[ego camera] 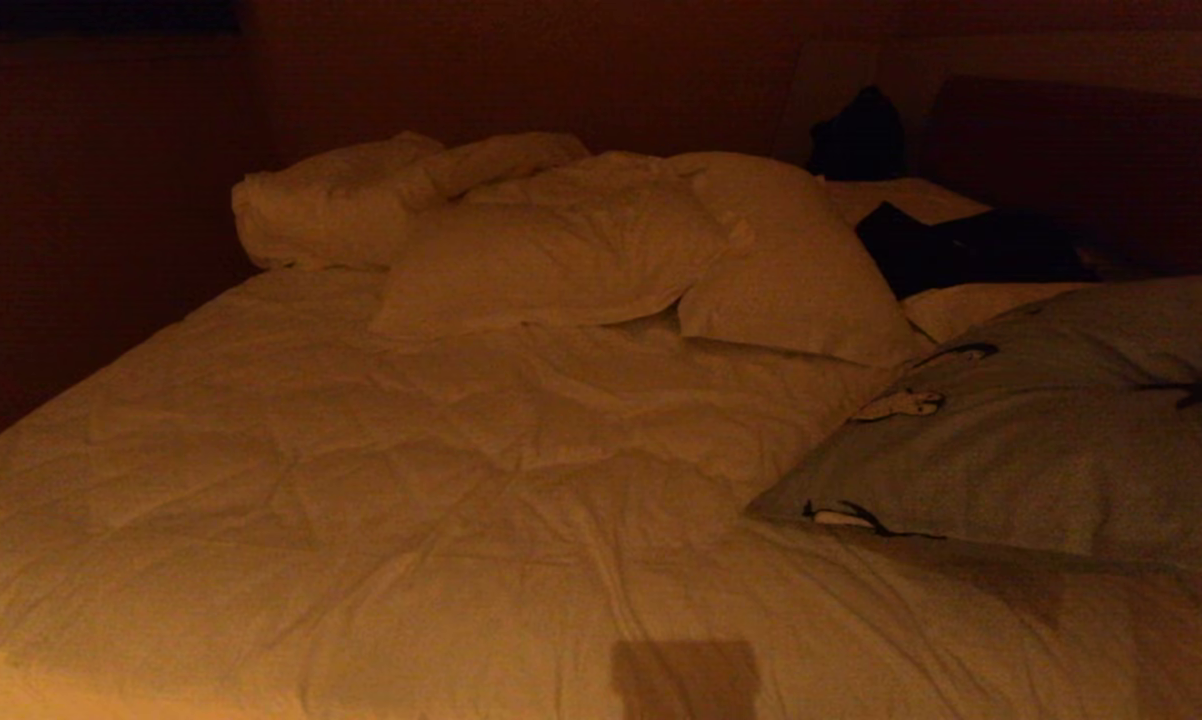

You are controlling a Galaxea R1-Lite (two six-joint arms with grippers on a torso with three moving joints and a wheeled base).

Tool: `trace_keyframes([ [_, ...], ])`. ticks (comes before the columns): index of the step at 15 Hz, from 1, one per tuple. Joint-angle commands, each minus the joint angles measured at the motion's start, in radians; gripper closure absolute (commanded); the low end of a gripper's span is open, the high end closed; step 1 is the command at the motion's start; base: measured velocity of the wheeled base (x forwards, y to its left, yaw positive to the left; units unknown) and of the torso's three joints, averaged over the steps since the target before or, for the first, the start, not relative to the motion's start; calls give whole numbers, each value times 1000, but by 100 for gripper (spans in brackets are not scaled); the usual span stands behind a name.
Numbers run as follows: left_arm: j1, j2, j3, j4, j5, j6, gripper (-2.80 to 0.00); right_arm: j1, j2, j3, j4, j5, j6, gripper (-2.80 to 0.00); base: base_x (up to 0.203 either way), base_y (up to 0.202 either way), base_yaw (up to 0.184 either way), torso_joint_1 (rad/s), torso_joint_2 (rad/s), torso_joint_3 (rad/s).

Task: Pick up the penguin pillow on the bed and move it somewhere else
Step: Place the pillow at the bedside

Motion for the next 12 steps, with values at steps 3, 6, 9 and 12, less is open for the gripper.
trace_keyframes([
  [3,0,1,3,0,0,0,0,4,-42,-168,17,-82,220,0,0,0,0,0,0,0],
  [6,1,1,3,0,0,0,0,17,-45,-266,71,-83,224,0,0,0,0,0,0,0],
  [9,0,1,3,0,0,0,0,28,-36,-296,82,-80,164,0,0,0,0,0,0,0],
  [12,1,1,3,0,0,0,0,28,-18,-313,84,-80,60,0,0,0,0,0,0,0],
])
